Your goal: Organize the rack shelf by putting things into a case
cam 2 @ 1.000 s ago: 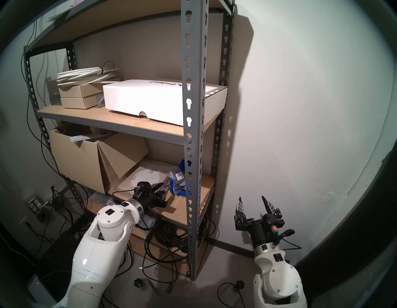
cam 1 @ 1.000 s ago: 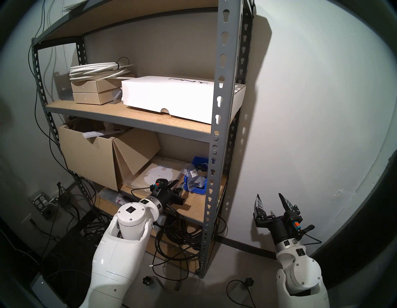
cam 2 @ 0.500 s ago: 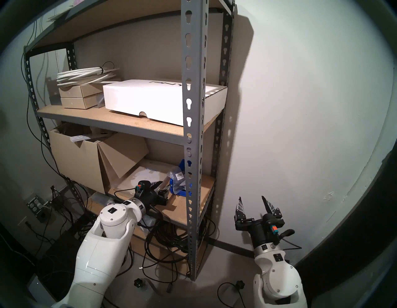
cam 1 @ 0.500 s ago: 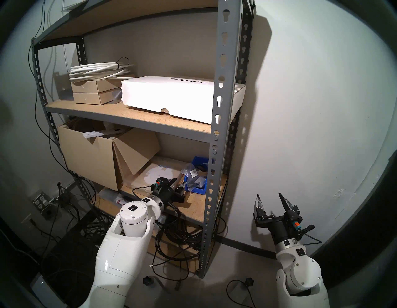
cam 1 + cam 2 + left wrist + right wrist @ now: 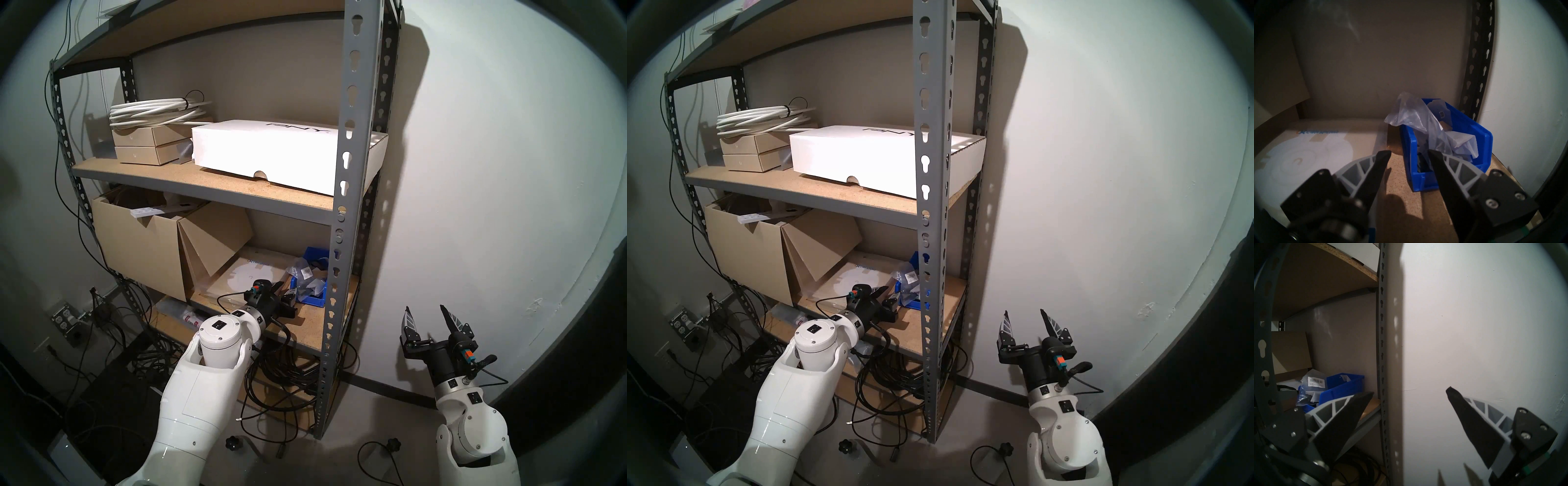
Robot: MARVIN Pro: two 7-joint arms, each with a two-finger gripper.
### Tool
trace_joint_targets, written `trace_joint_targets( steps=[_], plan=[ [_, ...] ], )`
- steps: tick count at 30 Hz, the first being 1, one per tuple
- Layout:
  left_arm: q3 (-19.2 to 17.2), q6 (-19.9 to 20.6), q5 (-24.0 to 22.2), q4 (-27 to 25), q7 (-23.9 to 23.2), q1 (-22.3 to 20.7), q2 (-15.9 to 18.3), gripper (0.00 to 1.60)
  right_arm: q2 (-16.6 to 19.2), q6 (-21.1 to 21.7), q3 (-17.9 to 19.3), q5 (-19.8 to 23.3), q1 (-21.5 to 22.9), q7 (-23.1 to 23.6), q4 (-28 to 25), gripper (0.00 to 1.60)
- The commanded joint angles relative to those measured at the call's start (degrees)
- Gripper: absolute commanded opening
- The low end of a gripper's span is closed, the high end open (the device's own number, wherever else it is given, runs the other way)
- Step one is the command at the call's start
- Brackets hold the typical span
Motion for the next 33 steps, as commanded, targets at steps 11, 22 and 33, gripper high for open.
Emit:
trace_joint_targets(
  steps=[11, 22, 33],
  plan=[
    [0.3, -1.2, -0.2, 0.2, 0.6, -3.4, -0.2, 1.02, -0.1, -0.2, -0.1, 0.1, 0.1, 0.0, -1.2, 1.6],
    [1.3, -1.7, 0.1, 1.9, 1.4, -4.1, -0.8, 1.01, -0.1, -0.2, -0.1, 0.1, 0.1, -0.1, -1.2, 1.6],
    [2.0, -2.1, 0.1, 4.6, 2.1, -6.9, -0.9, 1.02, -0.1, -0.2, -0.1, 0.1, 0.1, -0.1, -1.2, 1.6]
  ],
)
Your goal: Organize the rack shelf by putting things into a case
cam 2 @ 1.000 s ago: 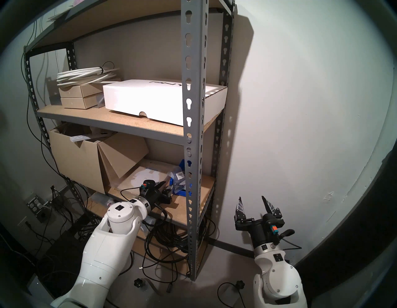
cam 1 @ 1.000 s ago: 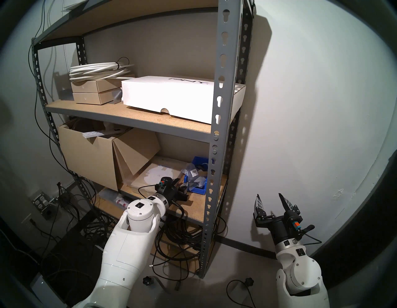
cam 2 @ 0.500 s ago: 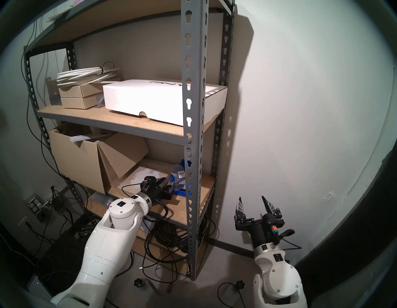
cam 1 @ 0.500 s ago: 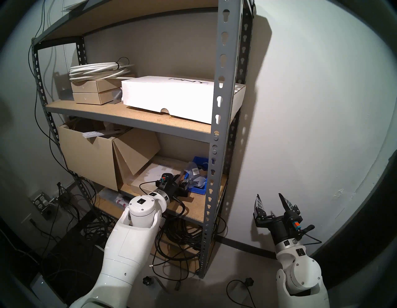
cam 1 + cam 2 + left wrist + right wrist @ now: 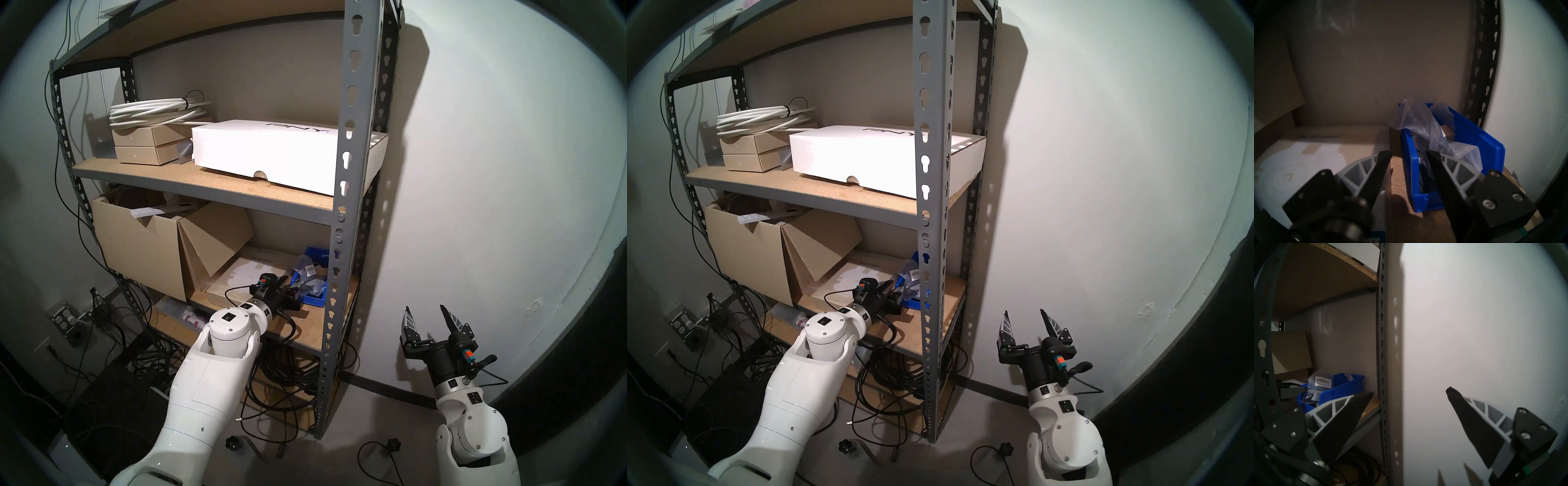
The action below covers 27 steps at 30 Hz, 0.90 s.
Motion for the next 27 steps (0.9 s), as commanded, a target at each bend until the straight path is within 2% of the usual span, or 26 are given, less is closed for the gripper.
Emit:
trace_joint_targets(
  steps=[1, 6, 9, 10, 11, 14, 15, 16, 18, 19, 20, 27],
  plan=[
    [0.0, -0.6, 0.0, 0.1, -0.1, -2.8, -0.3, 1.02, -0.1, -0.2, -0.1, 0.1, 0.1, 0.0, -1.2, 1.6],
    [0.5, -0.6, 0.1, 0.5, -0.1, -2.8, -0.3, 1.02, -0.1, -0.2, -0.1, 0.1, 0.1, -0.1, -1.2, 1.6],
    [0.7, -0.8, 0.1, 0.6, -0.2, -2.6, -0.2, 0.77, -0.1, -0.2, -0.1, 0.1, 0.1, -0.1, -1.2, 1.6],
    [0.8, -0.9, 0.2, 0.6, -0.1, -2.4, -0.1, 0.75, -0.1, -0.2, -0.1, 0.1, 0.1, -0.1, -1.2, 1.6],
    [0.8, -0.9, 0.2, 0.7, -0.1, -2.4, -0.1, 0.59, -0.1, -0.2, -0.1, 0.1, 0.1, -0.1, -1.2, 1.6],
    [0.9, -0.9, 0.2, 0.8, -0.2, -2.3, 0.0, 0.46, -0.1, -0.2, -0.1, 0.1, 0.1, -0.1, -1.2, 1.6],
    [0.9, -0.9, 0.3, 0.8, -0.2, -2.3, 0.0, 0.35, -0.1, -0.2, -0.1, 0.1, 0.1, -0.1, -1.2, 1.6],
    [0.9, -0.9, 0.3, 0.7, -0.2, -2.3, 0.0, 0.33, -0.1, -0.2, -0.1, 0.1, 0.1, -0.1, -1.2, 1.6],
    [0.9, -0.9, 0.3, 0.6, -0.3, -2.1, 0.2, 0.18, -0.1, -0.2, -0.1, 0.1, 0.1, -0.1, -1.2, 1.6],
    [0.9, -0.9, 0.3, 0.6, -0.3, -2.1, 0.2, 0.18, -0.1, -0.2, -0.1, 0.1, 0.1, -0.1, -1.2, 1.6],
    [0.9, -0.9, 0.3, 0.4, -0.4, -1.9, 0.3, 0.0, -0.1, -0.2, -0.1, 0.1, 0.1, -0.1, -1.2, 1.6],
    [0.6, -0.4, -0.2, -0.2, -1.1, -1.2, 0.4, 0.0, -0.1, -0.2, -0.1, 0.1, 0.1, -0.1, -1.2, 1.6]
  ],
)
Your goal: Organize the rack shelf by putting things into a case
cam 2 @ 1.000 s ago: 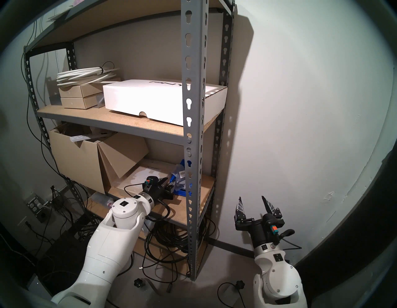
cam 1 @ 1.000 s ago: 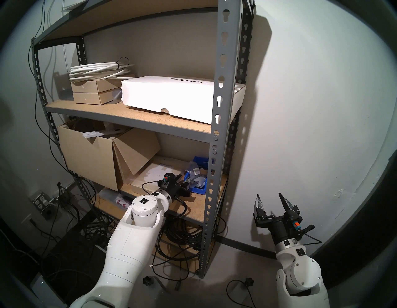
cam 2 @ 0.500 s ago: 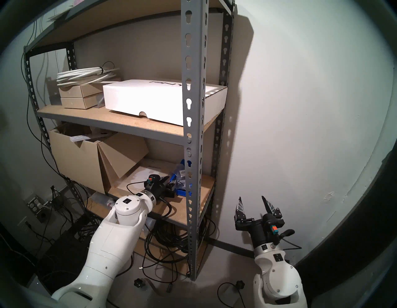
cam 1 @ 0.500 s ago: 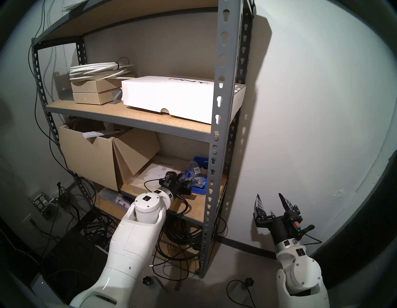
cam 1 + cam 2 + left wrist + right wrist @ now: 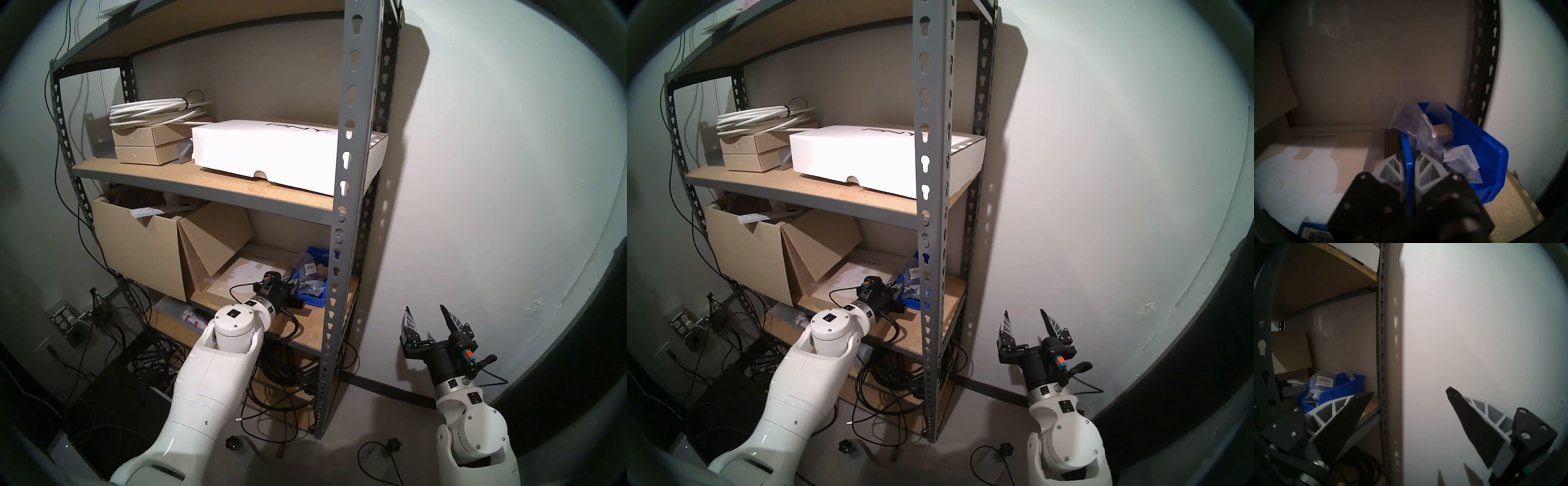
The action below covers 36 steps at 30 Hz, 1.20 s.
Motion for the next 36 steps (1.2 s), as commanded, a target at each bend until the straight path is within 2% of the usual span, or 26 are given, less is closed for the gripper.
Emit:
trace_joint_targets(
  steps=[1, 9, 17, 26, 36],
  plan=[
    [-0.4, -0.1, -0.6, -1.7, -0.7, 0.2, 0.4, 0.0, -0.1, -0.2, -0.1, 0.1, 0.1, -0.1, -1.2, 1.6],
    [-1.4, 1.4, -2.2, -3.9, -1.7, 1.8, 0.5, 0.0, -0.1, -0.2, -0.1, 0.1, 0.1, -0.1, -1.2, 1.6],
    [-2.2, 3.1, -3.6, -9.5, -3.6, 5.7, 1.6, 0.0, -0.1, -0.2, -0.1, 0.1, 0.1, -0.1, -1.2, 1.6],
    [-2.5, 3.2, -3.9, -13.4, -4.1, 11.0, 2.0, 0.0, -0.1, -0.2, -0.1, 0.1, 0.1, -0.1, -1.2, 1.6],
    [-2.6, 3.0, -4.0, -17.0, -4.2, 14.3, 2.6, 0.0, -0.1, -0.2, -0.1, 0.1, 0.1, -0.1, -1.2, 1.6]
  ],
)
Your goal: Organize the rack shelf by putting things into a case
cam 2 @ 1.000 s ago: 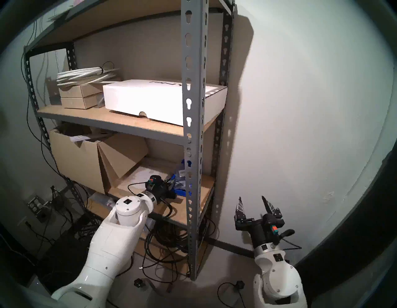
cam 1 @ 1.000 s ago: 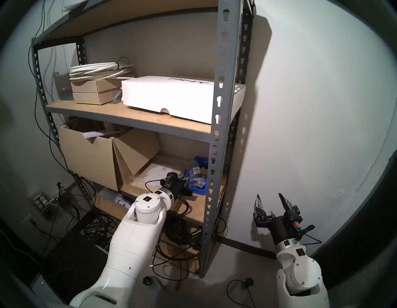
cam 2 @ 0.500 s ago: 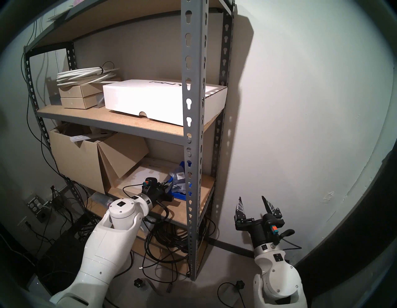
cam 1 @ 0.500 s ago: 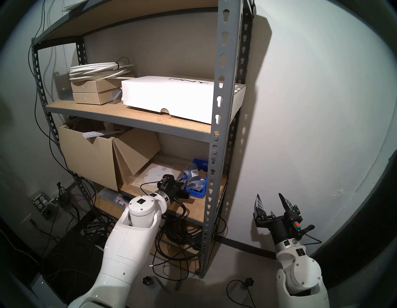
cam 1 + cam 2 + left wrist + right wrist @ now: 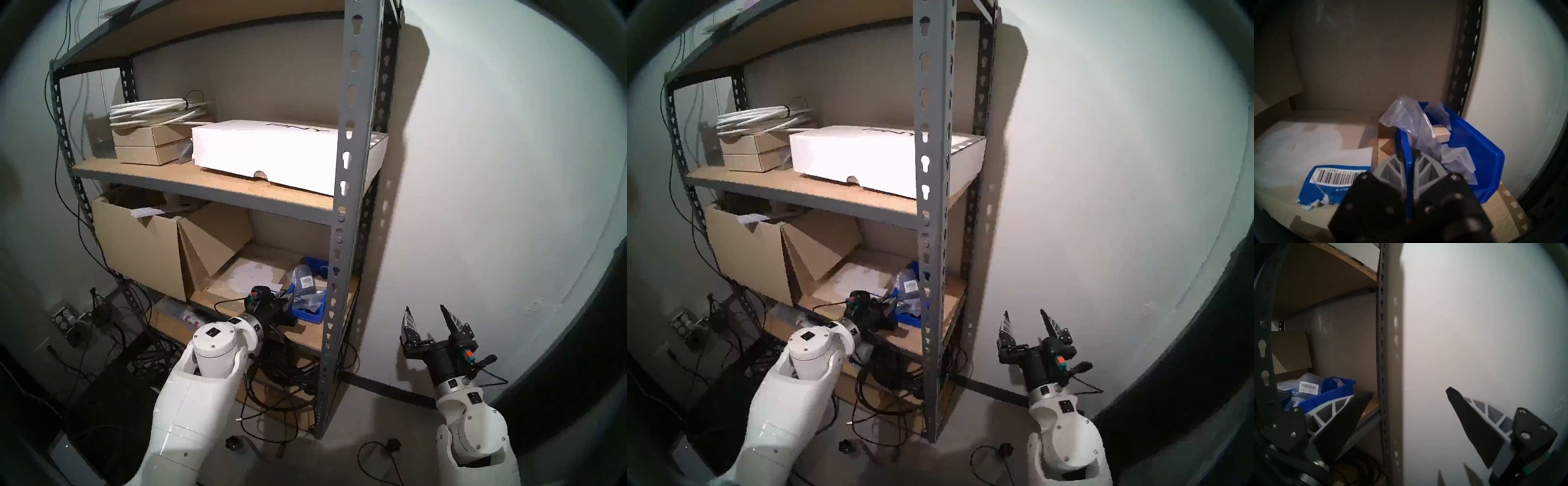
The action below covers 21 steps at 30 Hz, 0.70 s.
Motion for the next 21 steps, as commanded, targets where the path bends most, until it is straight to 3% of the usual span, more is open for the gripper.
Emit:
trace_joint_targets(
  steps=[1, 9, 10, 13, 14, 21],
  plan=[
    [0.2, -0.6, -0.1, -4.5, -0.2, 3.1, 0.2, 0.0, -0.1, -0.2, -0.1, 0.1, 0.1, 0.0, -1.2, 1.6],
    [0.7, -0.7, 0.8, -4.5, 0.6, 3.6, 0.2, 0.0, -0.1, -0.2, -0.1, 0.1, 0.1, -0.1, -1.2, 1.6],
    [0.9, -0.6, 0.9, -4.4, 0.8, 3.6, 0.3, 0.23, -0.1, -0.2, -0.1, 0.1, 0.1, -0.1, -1.2, 1.6],
    [0.9, -0.6, 0.9, -4.4, 0.8, 3.6, 0.3, 0.23, -0.1, -0.2, -0.1, 0.1, 0.1, -0.1, -1.2, 1.6],
    [0.9, -0.8, 1.0, -4.3, 0.9, 3.6, 0.2, 0.53, -0.1, -0.2, -0.1, 0.1, 0.1, -0.1, -1.2, 1.6],
    [1.1, -0.9, 1.2, -4.1, 1.0, 3.5, 0.2, 0.58, -0.1, -0.2, -0.1, 0.1, 0.1, -0.1, -1.2, 1.6]
  ],
)
